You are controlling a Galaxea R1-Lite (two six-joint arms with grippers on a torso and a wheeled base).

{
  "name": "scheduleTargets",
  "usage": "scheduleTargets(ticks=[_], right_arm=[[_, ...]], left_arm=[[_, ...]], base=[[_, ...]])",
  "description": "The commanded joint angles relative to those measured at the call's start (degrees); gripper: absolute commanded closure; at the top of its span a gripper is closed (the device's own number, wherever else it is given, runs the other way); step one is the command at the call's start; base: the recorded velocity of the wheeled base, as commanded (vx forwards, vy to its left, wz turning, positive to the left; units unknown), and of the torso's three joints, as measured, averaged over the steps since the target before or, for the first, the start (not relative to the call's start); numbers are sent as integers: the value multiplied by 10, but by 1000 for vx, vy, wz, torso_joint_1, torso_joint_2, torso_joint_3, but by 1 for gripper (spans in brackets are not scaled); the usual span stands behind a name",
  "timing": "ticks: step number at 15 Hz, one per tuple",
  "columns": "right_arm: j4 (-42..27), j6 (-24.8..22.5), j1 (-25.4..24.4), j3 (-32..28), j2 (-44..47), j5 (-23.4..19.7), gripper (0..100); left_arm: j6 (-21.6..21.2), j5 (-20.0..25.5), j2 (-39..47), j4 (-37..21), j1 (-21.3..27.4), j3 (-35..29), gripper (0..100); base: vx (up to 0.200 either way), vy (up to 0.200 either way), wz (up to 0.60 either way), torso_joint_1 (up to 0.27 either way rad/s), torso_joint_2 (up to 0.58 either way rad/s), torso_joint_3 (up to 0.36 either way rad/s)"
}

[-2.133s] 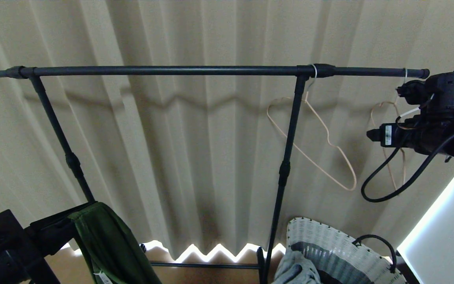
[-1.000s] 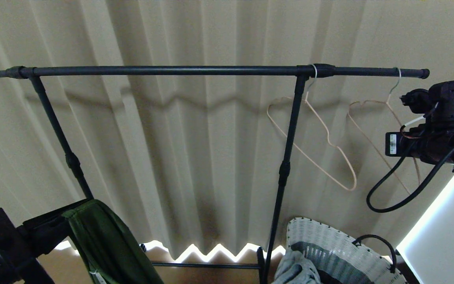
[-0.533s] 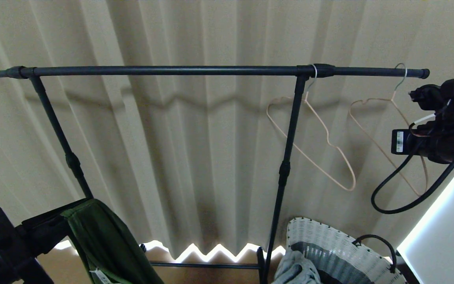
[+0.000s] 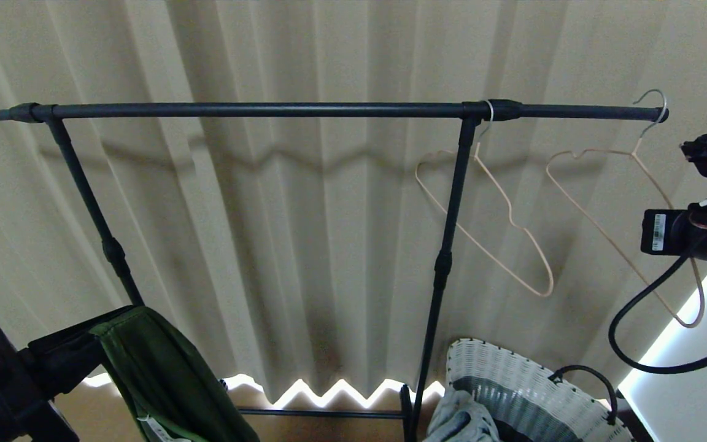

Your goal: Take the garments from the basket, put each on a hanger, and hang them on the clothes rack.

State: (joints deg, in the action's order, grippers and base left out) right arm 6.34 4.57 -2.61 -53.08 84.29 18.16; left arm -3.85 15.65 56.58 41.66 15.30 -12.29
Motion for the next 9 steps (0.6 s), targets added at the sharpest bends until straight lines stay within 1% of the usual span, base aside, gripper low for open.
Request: scheduleTargets(ticks=[1, 4, 6, 7, 9], right_arm=[[0, 0, -1, 23, -36, -1, 100], [0, 0, -1, 51, -65, -9, 100], [0, 0, -1, 64, -73, -11, 100], [0, 0, -2, 89, -94, -17, 100], [0, 0, -13, 110, -116, -23, 100]], left_arm=[[0, 0, 4, 0, -11, -3, 100], [-5, 0, 13, 0, -31, -9, 100], [-5, 0, 13, -1, -32, -9, 100], [-5, 0, 13, -1, -32, -8, 100], [-5, 0, 16, -1, -32, -5, 100]], base=[[0, 0, 0, 0, 0, 0], [-200, 0, 0, 7, -1, 1], [-200, 0, 0, -10, 2, 5], [-200, 0, 0, -17, -2, 7], [-200, 0, 0, -2, 7, 2]])
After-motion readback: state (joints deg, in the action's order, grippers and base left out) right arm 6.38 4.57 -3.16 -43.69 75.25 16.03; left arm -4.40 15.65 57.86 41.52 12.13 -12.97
